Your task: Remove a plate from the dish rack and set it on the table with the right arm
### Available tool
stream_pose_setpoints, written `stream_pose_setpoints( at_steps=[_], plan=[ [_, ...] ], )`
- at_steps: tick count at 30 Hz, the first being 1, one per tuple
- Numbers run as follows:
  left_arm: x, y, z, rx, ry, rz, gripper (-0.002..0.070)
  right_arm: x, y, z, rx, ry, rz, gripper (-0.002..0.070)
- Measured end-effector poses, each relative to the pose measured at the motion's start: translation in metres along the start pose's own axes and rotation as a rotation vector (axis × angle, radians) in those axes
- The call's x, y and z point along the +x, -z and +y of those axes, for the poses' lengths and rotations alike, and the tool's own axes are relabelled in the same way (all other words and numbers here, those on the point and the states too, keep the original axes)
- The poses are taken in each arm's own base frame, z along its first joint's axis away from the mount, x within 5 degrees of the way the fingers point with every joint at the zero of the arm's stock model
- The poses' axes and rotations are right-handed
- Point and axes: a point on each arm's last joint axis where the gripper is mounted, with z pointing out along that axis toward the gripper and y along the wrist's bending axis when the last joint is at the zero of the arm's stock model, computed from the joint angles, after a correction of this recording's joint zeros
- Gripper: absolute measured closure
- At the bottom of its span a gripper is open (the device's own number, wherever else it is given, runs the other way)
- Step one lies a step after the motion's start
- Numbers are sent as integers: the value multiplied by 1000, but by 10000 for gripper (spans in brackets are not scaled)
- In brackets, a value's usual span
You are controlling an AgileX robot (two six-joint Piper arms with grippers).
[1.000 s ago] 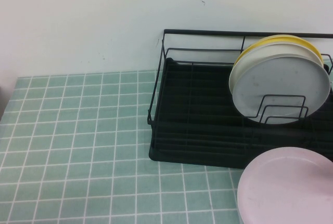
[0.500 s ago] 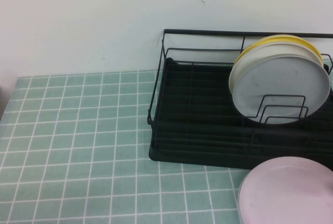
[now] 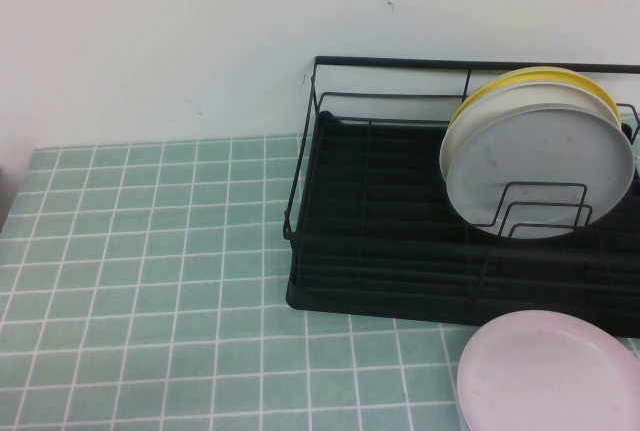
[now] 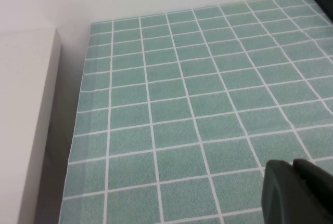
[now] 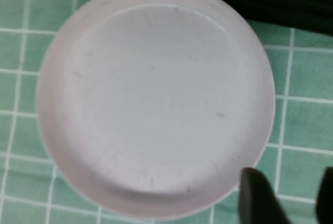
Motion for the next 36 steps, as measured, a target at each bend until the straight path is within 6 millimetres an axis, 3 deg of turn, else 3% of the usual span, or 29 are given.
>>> stream_pose_setpoints(
  at_steps=[4, 7, 13, 19, 26, 36],
  plan=[
    [0, 0, 0, 0, 0, 0, 678, 17, 35, 10, 9, 62, -108, 582],
    [0, 0, 0, 0, 0, 0, 678, 31, 57, 18, 13, 96, -198, 649],
    [0, 0, 0, 0, 0, 0, 678, 56, 88, 28, 32, 154, -371, 676],
    [0, 0, 0, 0, 0, 0, 678, 71, 101, 28, 110, 205, -446, 678],
    [0, 0, 0, 0, 0, 0, 678, 79, 82, 8, 338, 287, -693, 678],
    [0, 0, 0, 0, 0, 0, 678, 118, 8, -9, 389, 265, -946, 678]
  ],
)
